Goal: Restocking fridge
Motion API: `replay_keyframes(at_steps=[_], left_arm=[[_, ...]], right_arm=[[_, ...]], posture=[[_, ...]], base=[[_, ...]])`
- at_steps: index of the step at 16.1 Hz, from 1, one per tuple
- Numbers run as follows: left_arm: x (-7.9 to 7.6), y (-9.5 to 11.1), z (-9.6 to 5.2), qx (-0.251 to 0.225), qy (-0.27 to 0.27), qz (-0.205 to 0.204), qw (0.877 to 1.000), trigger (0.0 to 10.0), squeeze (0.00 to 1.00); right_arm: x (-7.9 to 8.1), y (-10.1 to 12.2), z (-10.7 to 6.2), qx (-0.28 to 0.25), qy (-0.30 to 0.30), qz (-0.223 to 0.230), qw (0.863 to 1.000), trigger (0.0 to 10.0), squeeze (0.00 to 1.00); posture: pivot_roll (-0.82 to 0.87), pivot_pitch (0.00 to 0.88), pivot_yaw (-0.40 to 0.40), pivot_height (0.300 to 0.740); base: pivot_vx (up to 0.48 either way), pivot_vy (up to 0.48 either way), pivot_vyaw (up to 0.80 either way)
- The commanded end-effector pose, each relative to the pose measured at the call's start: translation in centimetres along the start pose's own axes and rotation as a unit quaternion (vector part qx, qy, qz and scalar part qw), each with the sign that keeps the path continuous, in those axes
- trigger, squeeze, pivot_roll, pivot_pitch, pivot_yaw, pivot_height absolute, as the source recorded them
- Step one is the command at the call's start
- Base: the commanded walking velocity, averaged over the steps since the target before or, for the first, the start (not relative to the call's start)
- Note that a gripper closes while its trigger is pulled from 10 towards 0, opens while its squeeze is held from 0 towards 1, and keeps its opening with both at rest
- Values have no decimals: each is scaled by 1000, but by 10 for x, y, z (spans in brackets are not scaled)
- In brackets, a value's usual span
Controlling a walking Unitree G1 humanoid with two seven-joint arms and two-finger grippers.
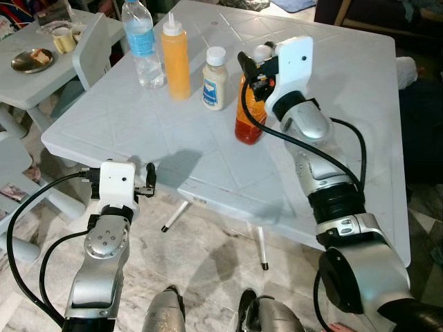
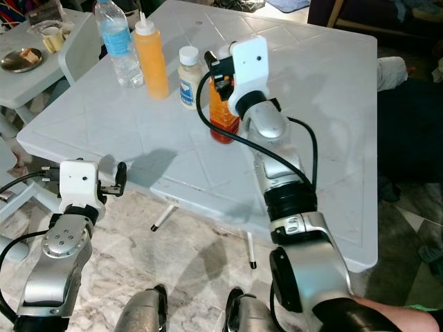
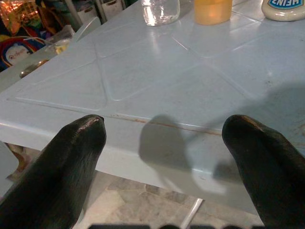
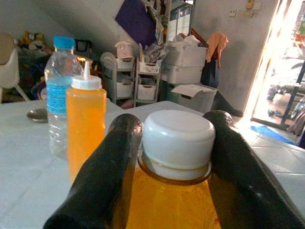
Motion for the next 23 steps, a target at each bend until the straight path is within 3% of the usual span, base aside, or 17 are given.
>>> replay_keyframes(at_steps=[1,8,10,11,13,19,23], left_arm=[[3,4,-1,-5,3,7,1000,10000,0],[2,9,4,-14,0,10,1000,10000,0],[3,4,3,-5,8,-6,1000,10000,0],[3,4,2,-7,8,-7,1000,10000,0],[5,6,2,-11,11,-9,1000,10000,0],[1,2,-1,-11,11,-13,1000,10000,0],[-6,4,0,-23,4,-10,1000,10000,0]], right_arm=[[0,1,2,2,2,11,1000,0,0],[13,5,-2,15,6,81,997,0,0],[34,15,-11,-5,50,118,992,0,0],[47,20,-19,-22,78,132,988,10000,0],[59,22,-31,-32,101,150,983,10000,0],[83,20,-61,-39,160,148,975,10000,0],[82,4,-70,-22,161,142,976,10000,0]], posture=[[115,126,21,740],[111,113,12,740],[105,110,10,740],[105,109,6,740],[102,110,1,740],[96,79,-12,740],[95,58,-17,740]], base=[[0,0,0],[0,0,0],[0,159,0],[0,382,0],[0,480,0],[0,480,0],[0,211,800]])
Point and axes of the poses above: a point about 5 cm out from each wrist's last joint towards the gripper, its own z axis pointing out of the wrist towards the gripper, its own y axis along the axis of the wrist's last joint, x = y × z, the point moved 6 cm from there along z, pointing out of the wrist towards the gripper, and after that the axes turned 13 degrees about -z, right-handed, at the moved point
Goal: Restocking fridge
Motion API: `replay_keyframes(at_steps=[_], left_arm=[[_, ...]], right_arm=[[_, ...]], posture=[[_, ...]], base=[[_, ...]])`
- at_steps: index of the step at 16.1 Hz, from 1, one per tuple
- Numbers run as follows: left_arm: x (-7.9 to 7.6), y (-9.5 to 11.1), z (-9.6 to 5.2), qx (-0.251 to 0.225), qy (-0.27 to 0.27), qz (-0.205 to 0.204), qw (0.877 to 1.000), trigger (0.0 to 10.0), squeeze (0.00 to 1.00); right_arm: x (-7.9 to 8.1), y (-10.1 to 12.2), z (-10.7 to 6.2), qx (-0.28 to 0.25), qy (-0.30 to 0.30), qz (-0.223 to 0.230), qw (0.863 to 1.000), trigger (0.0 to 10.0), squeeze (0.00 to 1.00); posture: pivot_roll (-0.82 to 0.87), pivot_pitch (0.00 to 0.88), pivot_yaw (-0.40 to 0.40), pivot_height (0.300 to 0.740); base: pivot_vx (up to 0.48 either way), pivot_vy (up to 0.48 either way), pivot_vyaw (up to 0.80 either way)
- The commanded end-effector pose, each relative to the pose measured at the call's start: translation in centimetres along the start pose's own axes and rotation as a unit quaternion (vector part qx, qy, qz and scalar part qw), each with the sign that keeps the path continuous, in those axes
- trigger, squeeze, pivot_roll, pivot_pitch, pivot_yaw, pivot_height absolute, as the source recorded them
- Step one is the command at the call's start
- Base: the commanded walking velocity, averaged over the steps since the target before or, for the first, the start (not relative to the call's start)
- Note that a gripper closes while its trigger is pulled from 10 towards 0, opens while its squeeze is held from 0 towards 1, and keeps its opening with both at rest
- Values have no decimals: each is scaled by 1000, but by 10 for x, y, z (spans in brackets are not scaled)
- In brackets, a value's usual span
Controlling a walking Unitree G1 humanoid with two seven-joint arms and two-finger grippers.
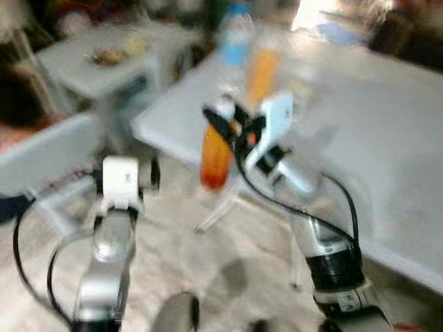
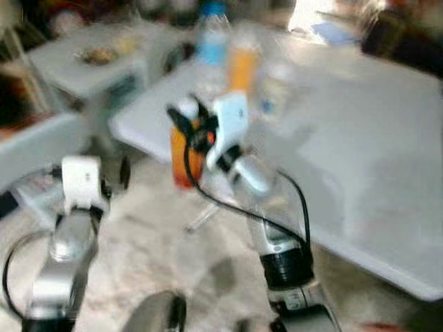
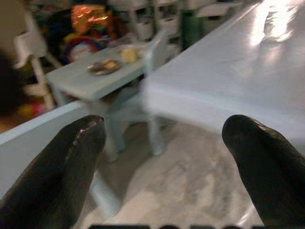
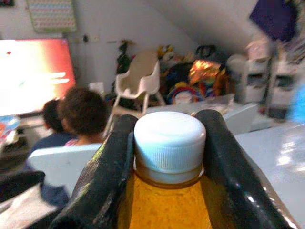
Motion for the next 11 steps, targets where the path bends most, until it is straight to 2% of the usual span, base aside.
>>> replay_keyframes(at_steps=[1,2,4,6,7,8,9,11], left_arm=[[3,6,1,-15,2,8,1000,10000,0],[5,5,-1,-15,4,9,1000,10000,0],[18,0,-9,-19,16,18,1000,10000,0],[29,-18,-19,-5,18,19,1000,10000,0],[32,-34,-22,17,15,27,999,10000,0],[32,-37,-23,22,10,31,999,10000,0],[34,-32,-23,13,10,35,999,10000,0],[39,-20,-26,-5,20,41,999,10000,0]], right_arm=[[-5,0,-3,-2,-9,4,1000,10000,0],[-7,-4,-4,2,-13,7,1000,10000,0],[-12,-24,-15,30,-30,4,999,10000,0],[-19,-50,-29,68,-67,30,995,10000,0],[-17,-62,-37,84,-71,12,994,10000,0],[-17,-70,-44,91,-71,-8,993,10000,0],[-20,-75,-48,97,-69,-35,992,10000,0],[-36,-75,-53,106,-80,-85,988,10000,0]], posture=[[93,56,-15,740],[92,51,-14,740],[75,32,-24,740],[84,30,-48,740],[85,31,-50,740],[99,25,-53,740],[109,24,-51,740],[123,27,-10,740]], base=[[0,0,800],[0,0,800],[0,0,800],[0,0,800],[0,0,800],[0,0,800],[0,0,800],[0,0,800]])
Point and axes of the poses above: a point about 5 cm out from each wrist's last joint towards the gripper, its own z axis pointing out of the wrist towards the gripper, its own y axis along the axis of the wrist's last joint, x = y × z, the point moved 6 cm from there along z, pointing out of the wrist towards the gripper, and after that the axes turned 13 degrees about -z, right-handed, at the moved point
